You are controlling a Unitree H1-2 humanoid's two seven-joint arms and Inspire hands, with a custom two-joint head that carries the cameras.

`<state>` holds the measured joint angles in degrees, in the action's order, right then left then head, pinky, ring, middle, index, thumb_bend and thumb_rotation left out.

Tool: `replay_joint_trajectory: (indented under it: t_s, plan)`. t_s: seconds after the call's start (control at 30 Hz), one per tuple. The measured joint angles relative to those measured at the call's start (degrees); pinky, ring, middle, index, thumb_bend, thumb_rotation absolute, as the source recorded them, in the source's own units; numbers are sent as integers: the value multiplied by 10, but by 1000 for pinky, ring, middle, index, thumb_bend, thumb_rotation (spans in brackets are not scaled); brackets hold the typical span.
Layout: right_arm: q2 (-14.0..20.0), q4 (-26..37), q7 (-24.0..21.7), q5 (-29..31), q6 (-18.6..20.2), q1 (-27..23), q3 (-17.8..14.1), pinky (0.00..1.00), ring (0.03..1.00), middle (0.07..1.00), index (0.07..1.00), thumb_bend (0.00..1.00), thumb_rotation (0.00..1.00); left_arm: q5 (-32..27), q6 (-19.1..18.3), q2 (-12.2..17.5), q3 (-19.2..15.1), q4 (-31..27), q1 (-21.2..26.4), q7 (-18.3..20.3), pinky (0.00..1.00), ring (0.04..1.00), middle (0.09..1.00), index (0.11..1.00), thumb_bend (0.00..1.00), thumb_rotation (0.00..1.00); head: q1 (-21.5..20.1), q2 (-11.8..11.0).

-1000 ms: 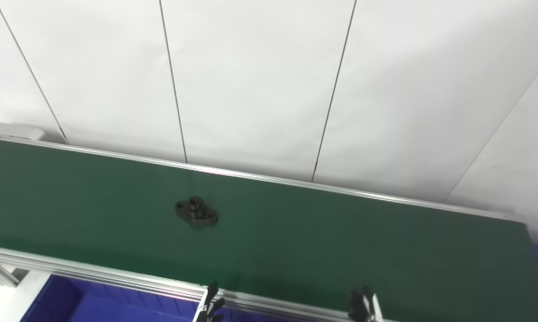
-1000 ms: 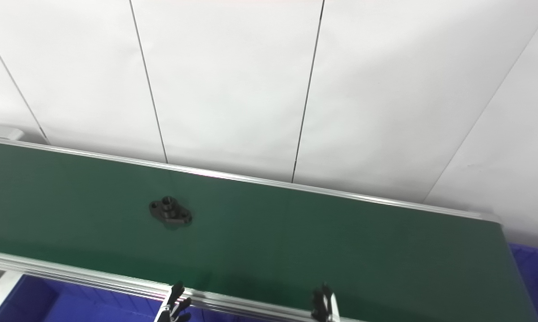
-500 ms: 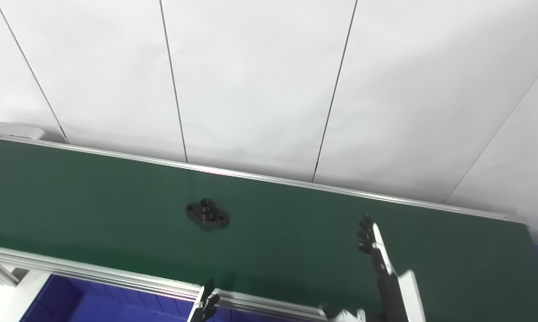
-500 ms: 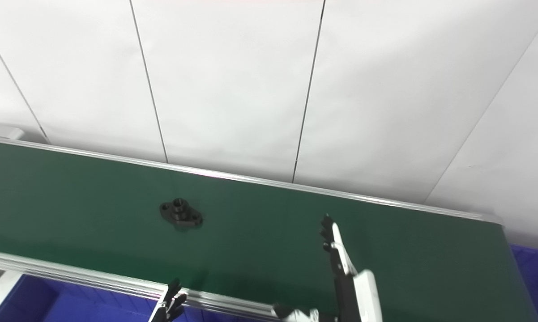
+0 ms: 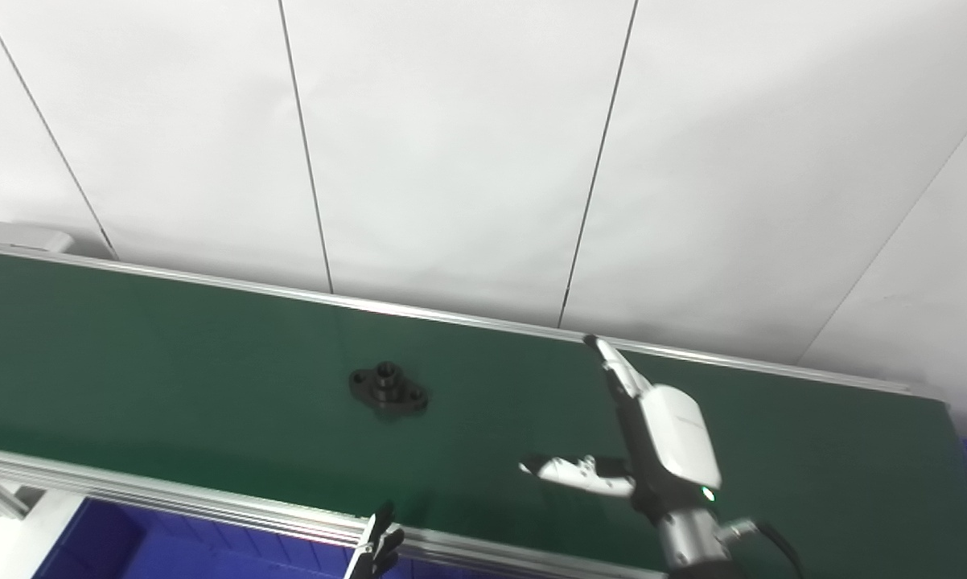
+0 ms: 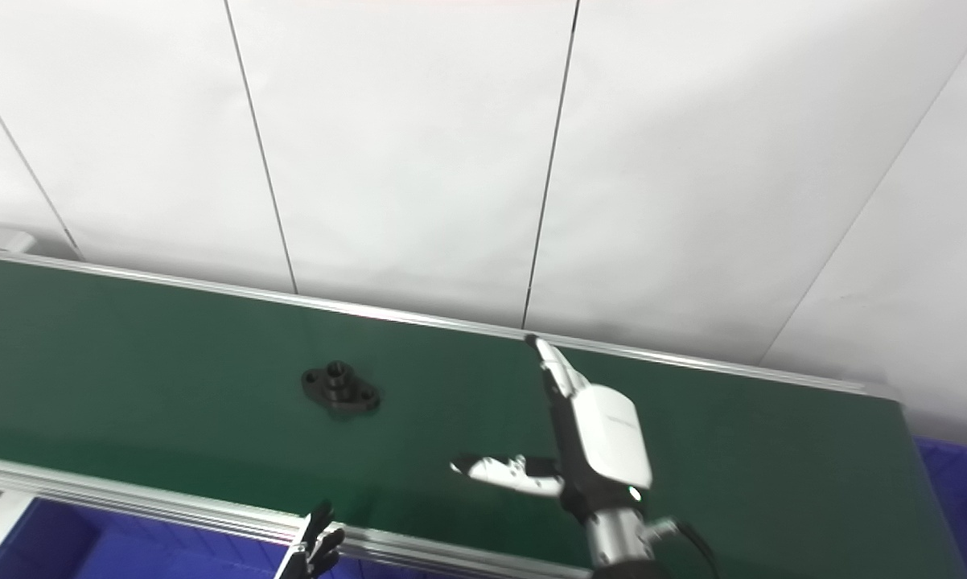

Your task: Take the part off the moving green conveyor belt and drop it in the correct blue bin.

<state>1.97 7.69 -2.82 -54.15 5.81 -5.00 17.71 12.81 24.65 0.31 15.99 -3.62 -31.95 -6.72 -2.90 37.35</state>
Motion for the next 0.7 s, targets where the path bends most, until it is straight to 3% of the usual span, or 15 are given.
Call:
replay_joint_trajectory:
  t_s: [0.3,0.7]
  plan:
    - [7,-96,2,-50,20,-76,33,769,841,880,924,977,706,1,-2,-6,3,-13,-3,1,907,938,1000,1000,496,925,10,2]
    - [-6,-210,5,-54,40,-158,76,661,785,855,905,997,673,24,-7,-15,10,-16,-9,1,927,946,1000,1000,496,918,18,5]
